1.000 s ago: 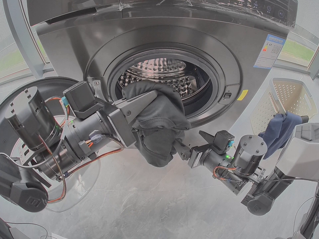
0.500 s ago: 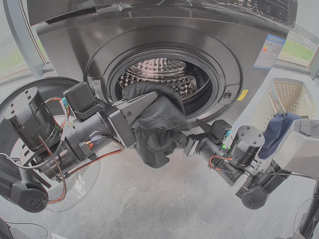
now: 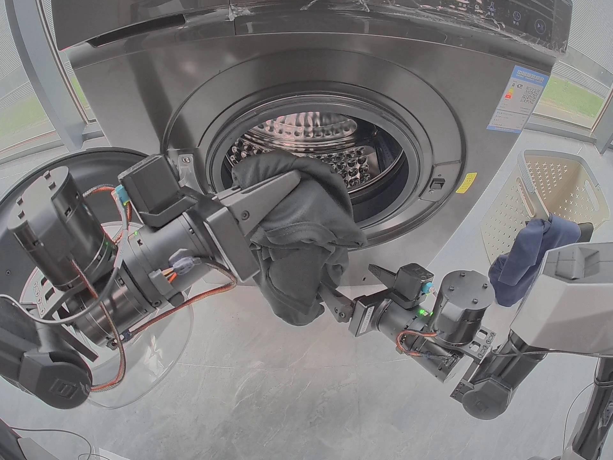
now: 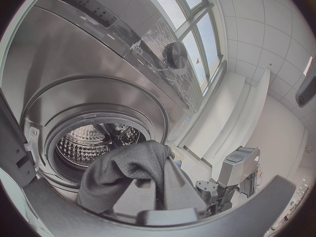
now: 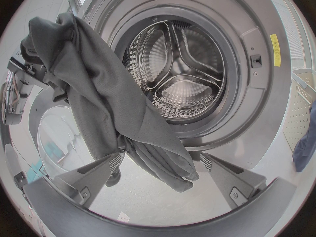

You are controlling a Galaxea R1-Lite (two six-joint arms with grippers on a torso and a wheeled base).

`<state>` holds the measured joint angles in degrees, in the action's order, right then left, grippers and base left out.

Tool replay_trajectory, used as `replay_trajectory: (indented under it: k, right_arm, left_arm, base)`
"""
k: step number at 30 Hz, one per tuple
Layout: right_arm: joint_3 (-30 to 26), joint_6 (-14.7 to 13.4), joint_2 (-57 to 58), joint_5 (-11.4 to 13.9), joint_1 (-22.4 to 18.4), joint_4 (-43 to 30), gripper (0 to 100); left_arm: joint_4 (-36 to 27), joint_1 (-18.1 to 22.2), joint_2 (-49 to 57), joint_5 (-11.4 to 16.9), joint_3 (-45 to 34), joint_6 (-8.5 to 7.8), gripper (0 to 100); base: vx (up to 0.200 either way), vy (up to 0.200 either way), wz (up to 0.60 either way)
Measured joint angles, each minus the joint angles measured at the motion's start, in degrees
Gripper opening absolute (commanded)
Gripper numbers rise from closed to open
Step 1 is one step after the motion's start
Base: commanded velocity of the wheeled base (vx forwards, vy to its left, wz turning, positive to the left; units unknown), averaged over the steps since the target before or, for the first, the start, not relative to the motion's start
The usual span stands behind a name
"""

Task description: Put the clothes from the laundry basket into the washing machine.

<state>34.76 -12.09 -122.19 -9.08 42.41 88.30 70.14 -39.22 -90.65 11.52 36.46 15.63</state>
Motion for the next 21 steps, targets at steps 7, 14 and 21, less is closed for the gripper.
replay_trajectory:
  k: [7,14,21]
  right_arm:
    - [-1.8,0.1,4.7,1.0,-0.8,0.0,100]
    - [-8.8,0.1,9.9,2.0,-1.0,0.0,100]
    - [-12.1,0.1,14.1,2.3,-0.6,0.0,100]
  left_arm:
    - [0.0,-0.1,0.0,0.0,-0.1,0.00,0]
    - [0.1,0.1,0.0,0.0,0.0,0.00,0]
    - [0.1,0.0,0.0,-0.1,0.1,0.00,0]
  base:
    - [0.000,0.000,0.00]
    - [0.000,0.000,0.00]
    - [0.000,0.000,0.00]
